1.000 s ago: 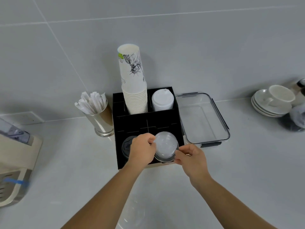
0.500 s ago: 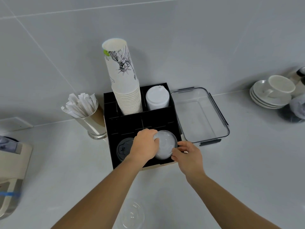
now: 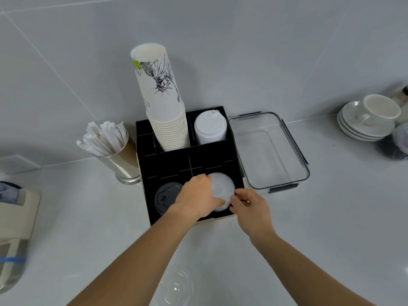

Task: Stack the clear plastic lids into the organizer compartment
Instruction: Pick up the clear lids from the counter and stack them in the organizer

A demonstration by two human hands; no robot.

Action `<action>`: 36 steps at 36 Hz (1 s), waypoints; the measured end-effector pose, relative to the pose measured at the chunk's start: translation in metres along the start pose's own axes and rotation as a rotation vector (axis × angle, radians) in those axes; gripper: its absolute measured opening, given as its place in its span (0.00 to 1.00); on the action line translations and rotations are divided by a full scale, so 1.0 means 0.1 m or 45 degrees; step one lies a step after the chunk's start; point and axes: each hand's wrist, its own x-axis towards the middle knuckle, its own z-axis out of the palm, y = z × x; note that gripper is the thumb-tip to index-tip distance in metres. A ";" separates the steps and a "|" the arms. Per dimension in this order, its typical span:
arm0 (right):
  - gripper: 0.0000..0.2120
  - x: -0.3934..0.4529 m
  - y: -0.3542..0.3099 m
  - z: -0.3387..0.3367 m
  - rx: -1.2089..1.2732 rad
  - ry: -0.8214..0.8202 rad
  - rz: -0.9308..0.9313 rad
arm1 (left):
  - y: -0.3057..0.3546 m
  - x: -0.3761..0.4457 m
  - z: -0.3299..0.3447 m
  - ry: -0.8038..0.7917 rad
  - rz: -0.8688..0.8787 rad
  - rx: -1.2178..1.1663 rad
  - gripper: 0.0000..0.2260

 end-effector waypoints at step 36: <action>0.17 -0.05 -0.08 -0.11 0.129 -0.189 0.143 | 0.08 -0.09 -0.04 -0.022 0.061 0.177 0.25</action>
